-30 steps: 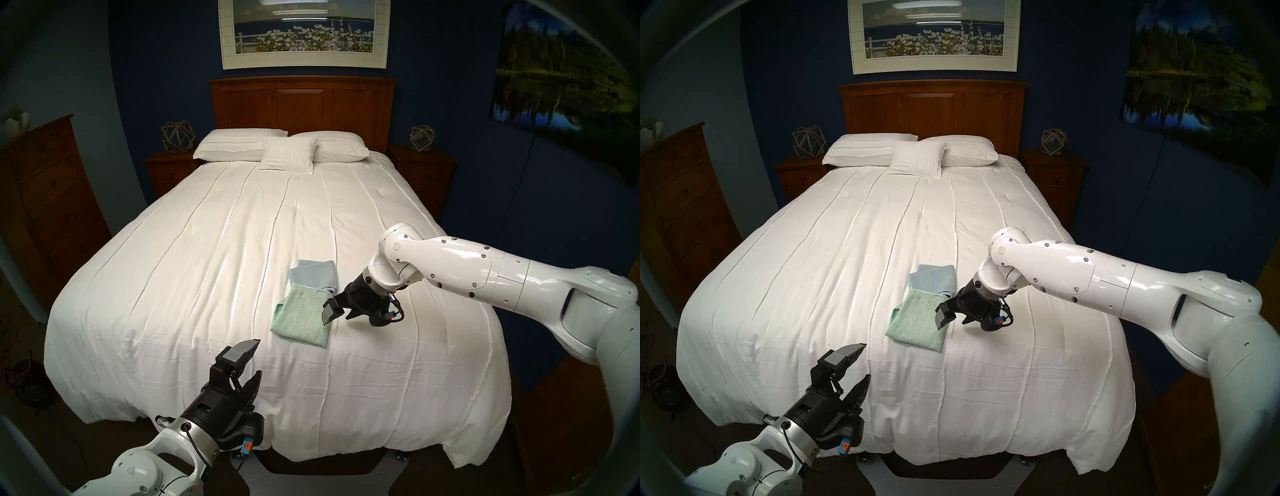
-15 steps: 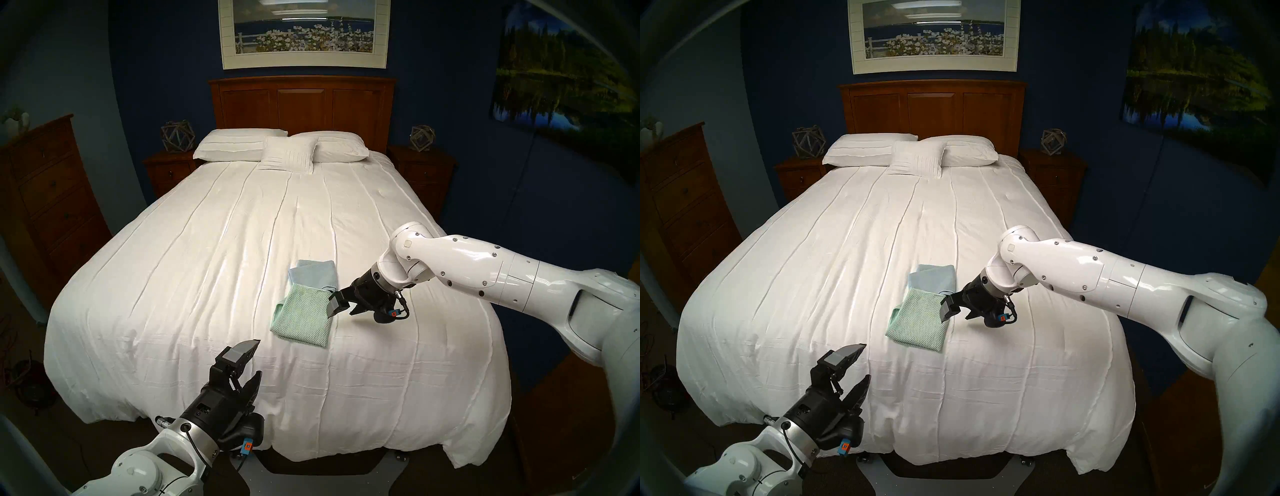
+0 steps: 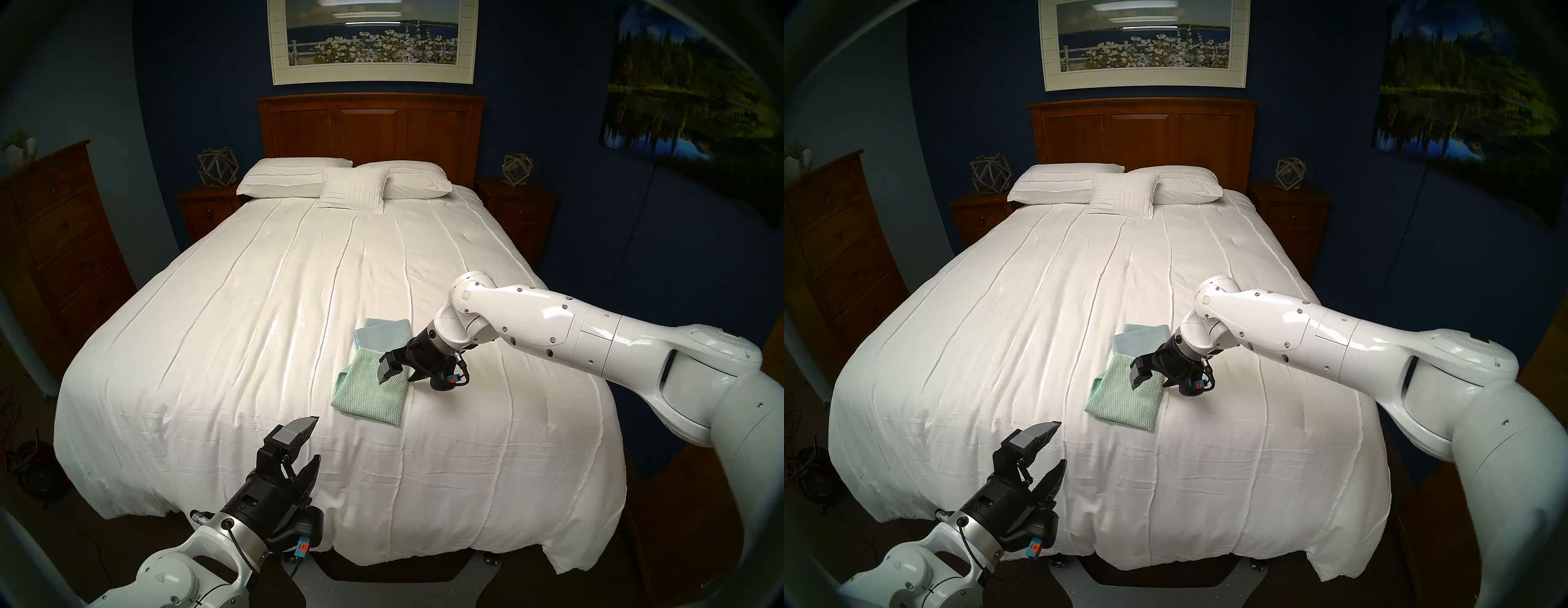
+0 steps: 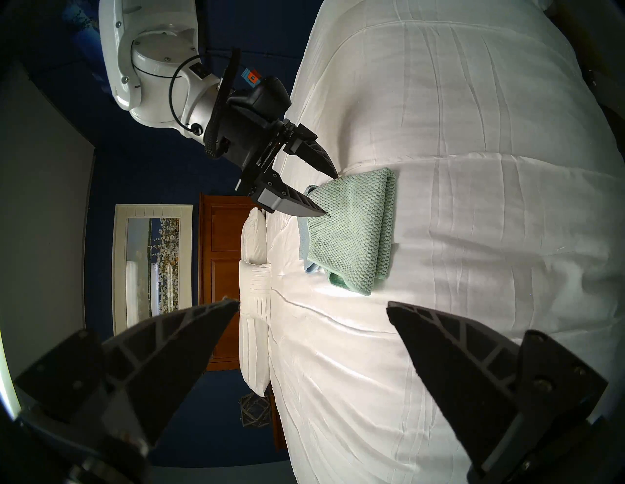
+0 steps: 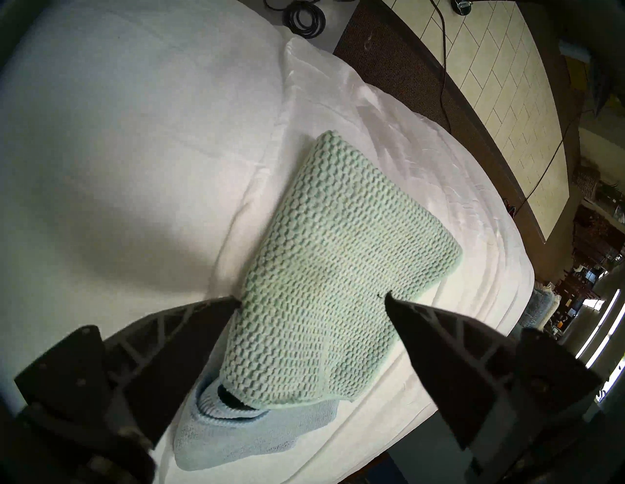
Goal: Fold the hand towels twice and stack them up
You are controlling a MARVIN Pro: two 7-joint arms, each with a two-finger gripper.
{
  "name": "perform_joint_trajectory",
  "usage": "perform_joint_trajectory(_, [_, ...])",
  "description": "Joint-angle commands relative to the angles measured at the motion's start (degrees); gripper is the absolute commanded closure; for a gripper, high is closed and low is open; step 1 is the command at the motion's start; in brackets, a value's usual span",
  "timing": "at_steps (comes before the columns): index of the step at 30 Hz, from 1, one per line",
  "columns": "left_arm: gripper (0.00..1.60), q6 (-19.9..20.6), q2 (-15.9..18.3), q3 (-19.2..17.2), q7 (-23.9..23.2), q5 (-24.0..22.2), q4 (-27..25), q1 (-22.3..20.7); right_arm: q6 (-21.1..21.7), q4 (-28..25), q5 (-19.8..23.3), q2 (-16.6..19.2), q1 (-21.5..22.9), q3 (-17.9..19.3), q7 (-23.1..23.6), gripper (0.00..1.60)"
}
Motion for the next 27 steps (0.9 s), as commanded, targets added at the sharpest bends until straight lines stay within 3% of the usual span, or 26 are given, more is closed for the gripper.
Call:
perform_joint_trajectory(1, [0.0, -0.09, -0.05, 0.07, 0.42, 0.04, -1.32, 0.06, -1.34, 3.93, -0.59, -4.99, 0.81, -0.49, -0.25, 0.0])
perform_joint_trajectory(11, [0.0, -0.1, -0.05, 0.08, 0.4, 0.05, -1.29, 0.03, -1.0, 5.78, -0.91, -8.04, 0.64, 0.19, -1.22, 0.01])
perform_joint_trajectory(14, [0.0, -0.1, -0.05, 0.08, 0.41, 0.05, -1.3, 0.04, -1.07, 6.27, -1.18, -8.63, 0.64, 0.27, -1.48, 0.1])
perform_joint_trajectory(15, [0.0, -0.09, -0.05, 0.07, 0.41, 0.05, -1.3, 0.05, -1.24, 6.44, -1.26, -8.82, 0.67, 0.22, -1.54, 0.28])
perform_joint_trajectory(20, [0.0, -0.09, -0.05, 0.06, 0.43, 0.05, -1.34, 0.09, -2.3, 6.29, -1.48, -8.69, 0.03, -0.67, -1.05, 0.77])
perform_joint_trajectory(24, [0.0, -0.09, -0.05, 0.06, 0.43, 0.05, -1.34, 0.09, -2.79, 4.49, -1.34, -7.35, -0.42, -1.19, -0.04, 0.94])
perform_joint_trajectory(27, [0.0, -0.09, -0.05, 0.05, 0.43, 0.05, -1.34, 0.1, -2.94, 1.97, -2.23, -5.48, -0.72, -1.72, -0.33, 1.22])
